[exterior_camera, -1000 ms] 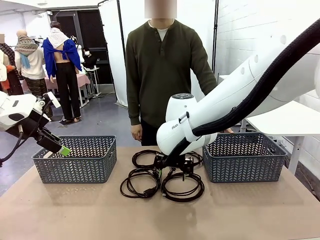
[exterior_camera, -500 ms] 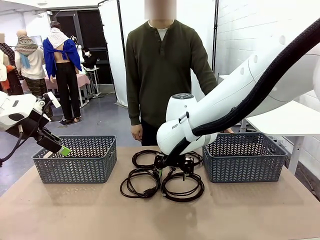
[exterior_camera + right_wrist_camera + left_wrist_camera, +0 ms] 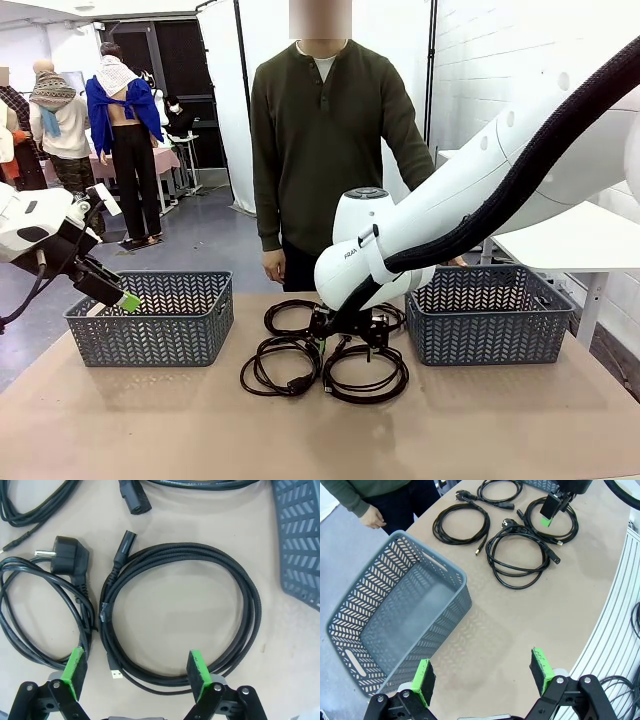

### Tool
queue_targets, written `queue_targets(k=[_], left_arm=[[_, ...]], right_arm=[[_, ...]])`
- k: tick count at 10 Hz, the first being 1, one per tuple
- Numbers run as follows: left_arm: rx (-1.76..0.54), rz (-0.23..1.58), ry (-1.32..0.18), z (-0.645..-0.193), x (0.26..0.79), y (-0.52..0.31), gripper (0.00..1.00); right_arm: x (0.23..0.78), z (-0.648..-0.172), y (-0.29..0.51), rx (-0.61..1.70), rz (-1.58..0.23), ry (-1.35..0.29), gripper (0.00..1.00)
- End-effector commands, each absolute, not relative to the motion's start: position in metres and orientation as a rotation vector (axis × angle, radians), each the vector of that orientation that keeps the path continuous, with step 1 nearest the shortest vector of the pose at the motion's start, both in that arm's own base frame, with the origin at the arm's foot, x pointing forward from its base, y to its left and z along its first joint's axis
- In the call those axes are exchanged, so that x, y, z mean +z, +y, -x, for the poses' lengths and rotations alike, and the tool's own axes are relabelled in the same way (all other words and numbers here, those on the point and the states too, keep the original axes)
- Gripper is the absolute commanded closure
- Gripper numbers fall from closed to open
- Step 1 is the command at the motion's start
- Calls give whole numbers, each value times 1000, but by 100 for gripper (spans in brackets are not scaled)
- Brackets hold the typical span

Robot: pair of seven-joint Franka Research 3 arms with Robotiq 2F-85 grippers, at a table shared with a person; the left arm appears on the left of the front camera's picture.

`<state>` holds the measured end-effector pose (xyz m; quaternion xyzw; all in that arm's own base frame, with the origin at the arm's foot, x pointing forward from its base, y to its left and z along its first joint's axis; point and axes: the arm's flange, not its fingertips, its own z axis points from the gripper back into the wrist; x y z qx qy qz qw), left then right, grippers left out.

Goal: Organize the cables according to human instructions.
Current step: Pick up a bundle of cables and place it in the basket indicated by the human.

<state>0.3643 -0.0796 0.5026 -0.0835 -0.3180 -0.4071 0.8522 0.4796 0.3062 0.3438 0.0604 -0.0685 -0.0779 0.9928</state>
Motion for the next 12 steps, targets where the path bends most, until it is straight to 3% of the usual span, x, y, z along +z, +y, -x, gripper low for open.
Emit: queue_targets(k=[1, 12], left_arm=[[-855, 189, -674, -366, 501, -78, 0], [-855, 189, -674, -366, 501, -78, 0]], right_arm=[[339, -484, 309, -156, -119, -125, 0], [316, -507, 318, -172, -41, -88, 0]])
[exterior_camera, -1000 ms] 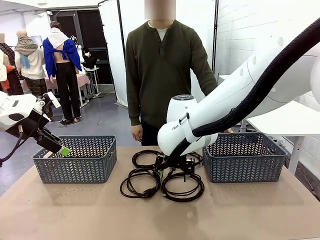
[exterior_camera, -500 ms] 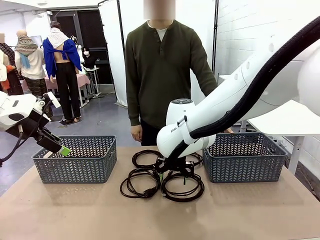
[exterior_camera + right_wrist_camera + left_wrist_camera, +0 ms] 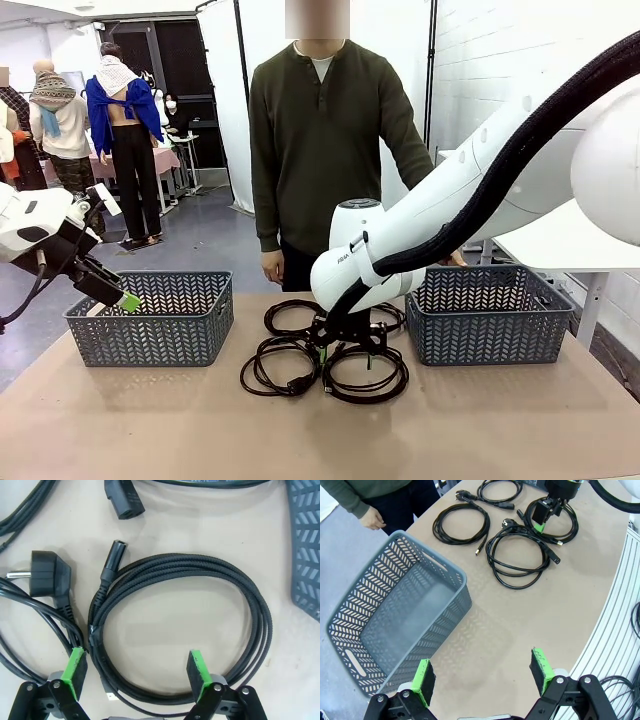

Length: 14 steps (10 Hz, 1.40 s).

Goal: Organize the cables according to human instructions.
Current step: Pick up a bundle of cables and place it in the basket indicated by the human.

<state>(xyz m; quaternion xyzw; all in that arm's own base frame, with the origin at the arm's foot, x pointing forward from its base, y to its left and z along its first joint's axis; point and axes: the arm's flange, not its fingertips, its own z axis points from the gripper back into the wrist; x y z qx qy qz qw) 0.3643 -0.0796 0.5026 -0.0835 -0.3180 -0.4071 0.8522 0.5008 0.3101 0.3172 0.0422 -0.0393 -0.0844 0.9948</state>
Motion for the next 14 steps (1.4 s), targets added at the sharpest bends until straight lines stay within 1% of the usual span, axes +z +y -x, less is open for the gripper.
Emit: queue_targets(k=[1, 7, 14], left_arm=[[-855, 189, -674, -366, 501, -78, 0], [-855, 189, -674, -366, 501, -78, 0], [-855, 189, -674, -366, 501, -78, 0]], right_arm=[[314, -507, 319, -169, -25, -86, 0], [305, -508, 329, -156, 9, -73, 0], [298, -519, 332, -171, 52, -70, 0]])
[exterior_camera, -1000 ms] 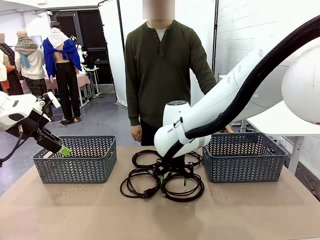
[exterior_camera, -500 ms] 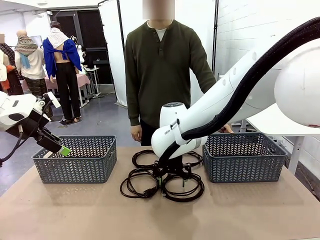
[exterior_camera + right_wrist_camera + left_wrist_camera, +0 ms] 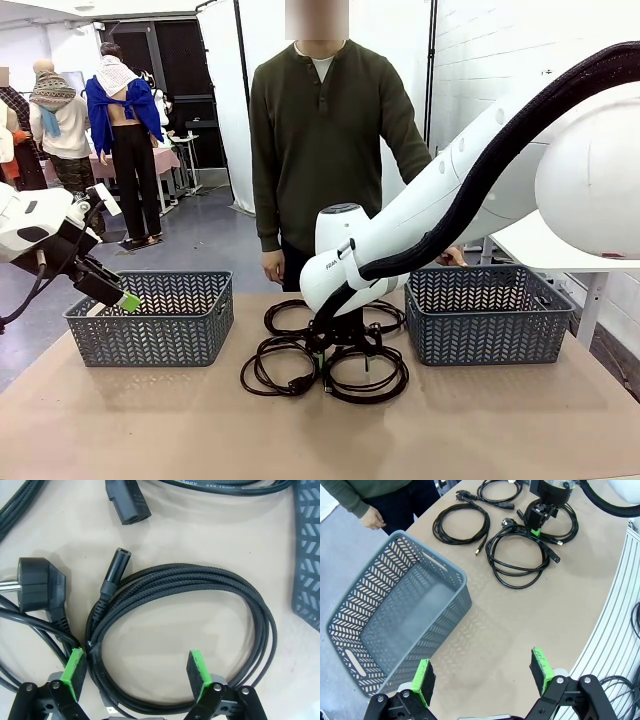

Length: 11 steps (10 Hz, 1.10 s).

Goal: Organize the cables according to human instructions.
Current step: Pick up a bundle of cables and place it in the basket indicated by the human.

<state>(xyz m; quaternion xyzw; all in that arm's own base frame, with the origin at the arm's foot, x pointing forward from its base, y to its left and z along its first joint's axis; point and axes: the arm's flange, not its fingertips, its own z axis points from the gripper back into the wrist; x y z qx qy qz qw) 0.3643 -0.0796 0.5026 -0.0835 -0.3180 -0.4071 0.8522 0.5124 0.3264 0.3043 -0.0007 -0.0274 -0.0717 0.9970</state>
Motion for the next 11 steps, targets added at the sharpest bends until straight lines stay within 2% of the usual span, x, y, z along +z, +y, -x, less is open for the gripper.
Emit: queue_targets(k=[1, 10, 11], left_arm=[[-855, 189, -674, -366, 501, -78, 0], [-855, 189, -674, -366, 501, -78, 0], [-855, 189, -674, -366, 501, -78, 0]], right_arm=[[297, -519, 331, -176, 59, -71, 0], [287, -512, 319, -200, 37, -67, 0], [284, -513, 322, -203, 48, -55, 12]])
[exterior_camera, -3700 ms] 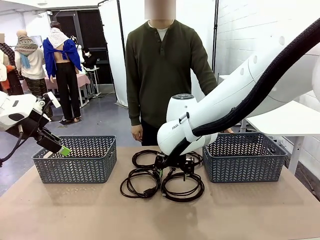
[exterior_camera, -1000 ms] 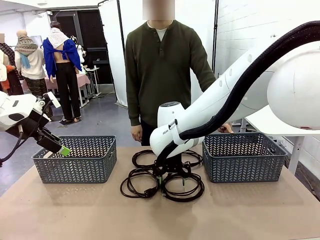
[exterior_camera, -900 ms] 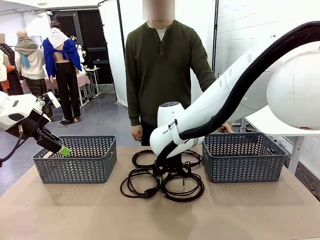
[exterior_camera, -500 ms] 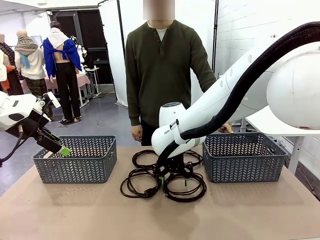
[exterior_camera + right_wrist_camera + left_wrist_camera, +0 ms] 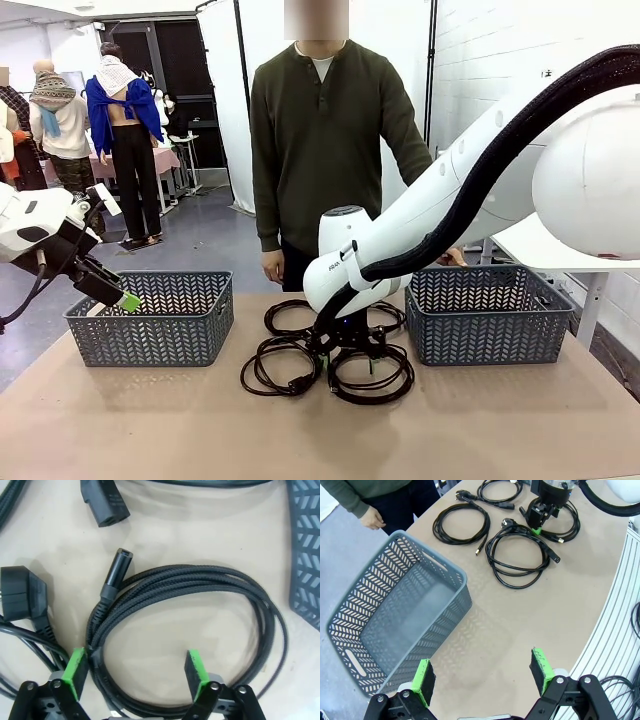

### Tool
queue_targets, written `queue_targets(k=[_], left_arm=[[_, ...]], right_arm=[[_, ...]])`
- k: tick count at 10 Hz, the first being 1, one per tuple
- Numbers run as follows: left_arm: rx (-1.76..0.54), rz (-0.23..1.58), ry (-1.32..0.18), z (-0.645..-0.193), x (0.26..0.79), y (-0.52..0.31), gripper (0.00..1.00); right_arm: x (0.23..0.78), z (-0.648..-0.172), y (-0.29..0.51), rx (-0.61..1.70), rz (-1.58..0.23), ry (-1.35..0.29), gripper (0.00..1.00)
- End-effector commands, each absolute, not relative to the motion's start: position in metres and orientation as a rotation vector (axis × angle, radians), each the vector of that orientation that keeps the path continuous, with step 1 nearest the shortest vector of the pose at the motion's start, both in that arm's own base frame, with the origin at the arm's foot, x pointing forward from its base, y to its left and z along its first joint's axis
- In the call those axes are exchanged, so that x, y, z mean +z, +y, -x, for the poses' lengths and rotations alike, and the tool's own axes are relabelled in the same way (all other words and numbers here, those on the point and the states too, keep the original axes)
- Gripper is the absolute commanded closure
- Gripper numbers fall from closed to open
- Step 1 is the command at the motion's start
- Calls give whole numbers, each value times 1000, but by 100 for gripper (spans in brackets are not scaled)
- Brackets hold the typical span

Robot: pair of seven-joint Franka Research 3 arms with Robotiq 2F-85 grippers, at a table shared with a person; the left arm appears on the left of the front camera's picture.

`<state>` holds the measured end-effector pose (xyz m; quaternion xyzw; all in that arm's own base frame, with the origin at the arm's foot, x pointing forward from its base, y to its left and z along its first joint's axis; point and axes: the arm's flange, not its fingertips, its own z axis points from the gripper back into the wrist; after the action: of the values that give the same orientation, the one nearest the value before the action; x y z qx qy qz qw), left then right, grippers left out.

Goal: Organize the cables according to human instructions.
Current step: Pick up a bundle of cables and place it in the basket indicated by the human.

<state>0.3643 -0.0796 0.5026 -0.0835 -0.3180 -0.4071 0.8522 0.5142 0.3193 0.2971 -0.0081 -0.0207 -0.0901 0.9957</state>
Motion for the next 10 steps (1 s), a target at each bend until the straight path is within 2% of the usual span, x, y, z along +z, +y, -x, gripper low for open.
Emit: queue_targets(k=[1, 5, 10], left_arm=[[-855, 189, -674, -366, 501, -78, 0], [-855, 189, -674, -366, 501, -78, 0], [-855, 189, -674, -366, 501, -78, 0]], right_arm=[[282, -513, 324, -205, 47, -51, 28], [278, -515, 335, -196, 33, -27, 99], [291, -513, 343, -159, -5, -25, 100]])
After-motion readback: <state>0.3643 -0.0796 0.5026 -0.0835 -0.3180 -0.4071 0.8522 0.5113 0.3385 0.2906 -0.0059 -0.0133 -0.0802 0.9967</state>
